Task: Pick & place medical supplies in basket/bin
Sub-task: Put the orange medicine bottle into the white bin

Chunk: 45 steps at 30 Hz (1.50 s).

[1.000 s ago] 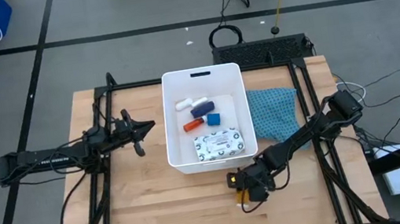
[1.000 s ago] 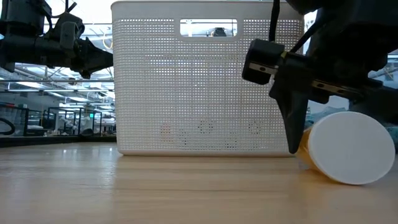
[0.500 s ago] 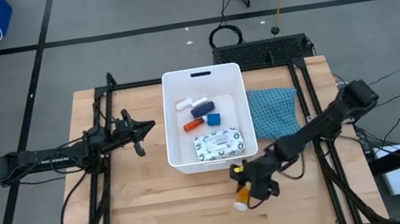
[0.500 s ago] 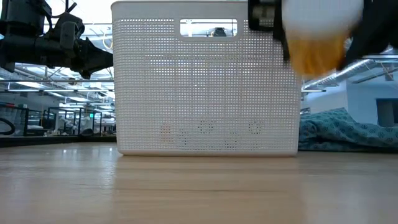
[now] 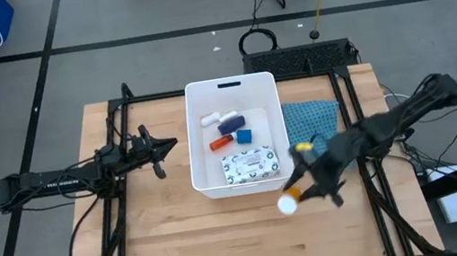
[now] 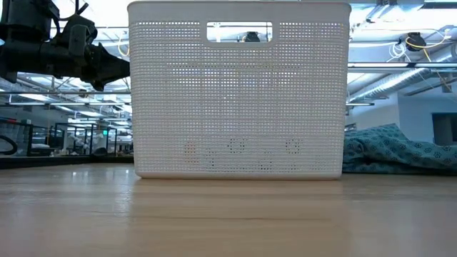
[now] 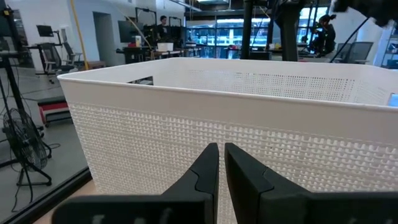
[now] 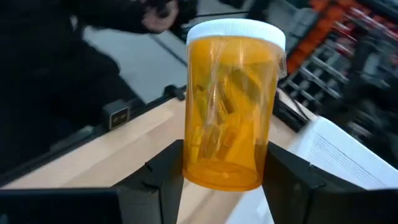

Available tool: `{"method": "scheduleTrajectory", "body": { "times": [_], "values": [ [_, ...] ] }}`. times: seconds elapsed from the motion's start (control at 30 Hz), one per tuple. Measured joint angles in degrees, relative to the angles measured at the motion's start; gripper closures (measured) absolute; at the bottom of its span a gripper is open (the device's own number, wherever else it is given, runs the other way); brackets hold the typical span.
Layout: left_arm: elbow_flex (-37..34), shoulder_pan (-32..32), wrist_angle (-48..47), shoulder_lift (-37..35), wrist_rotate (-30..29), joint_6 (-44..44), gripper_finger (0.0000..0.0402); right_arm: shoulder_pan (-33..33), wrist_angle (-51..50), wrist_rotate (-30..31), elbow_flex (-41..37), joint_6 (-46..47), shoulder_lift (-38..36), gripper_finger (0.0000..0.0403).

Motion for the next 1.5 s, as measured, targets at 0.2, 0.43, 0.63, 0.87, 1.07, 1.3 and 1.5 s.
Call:
{"method": "scheduleTrajectory", "body": {
  "times": [0.2, 0.43, 0.63, 0.87, 1.07, 1.3, 1.5],
  "values": [
    [0.0, 0.0, 0.0, 0.0, 0.0, 0.0, 0.0369, -4.3, -2.6, -6.0, -3.2, 6.3, -11.0, 0.0237],
    [0.0, 0.0, 0.0, 0.0, 0.0, -0.7, 0.0369, -11.1, 8.8, -5.4, -15.7, 11.9, -25.3, 0.0237],
    [0.0, 0.0, 0.0, 0.0, 0.0, -1.1, 0.0369, -16.6, 10.6, 6.7, -25.4, 13.9, -35.6, 0.0237],
    [0.0, 0.0, 0.0, 0.0, 0.0, -1.0, 0.0369, -24.4, 12.5, 9.1, -33.8, 18.0, -42.0, 0.0237],
    [0.0, 0.0, 0.0, 0.0, 0.0, -0.8, 0.0369, -29.6, 21.1, 3.0, -39.9, 22.2, -43.1, 0.0238],
    [0.0, 0.0, 0.0, 0.0, 0.0, -0.8, 0.0369, -33.7, 28.3, -1.4, -40.6, 23.5, -42.2, 0.0238],
    [0.0, 0.0, 0.0, 0.0, 0.0, -0.2, 0.0369, -35.6, 25.4, -1.6, -31.0, 19.4, -34.5, 0.0238]
  ]
}}
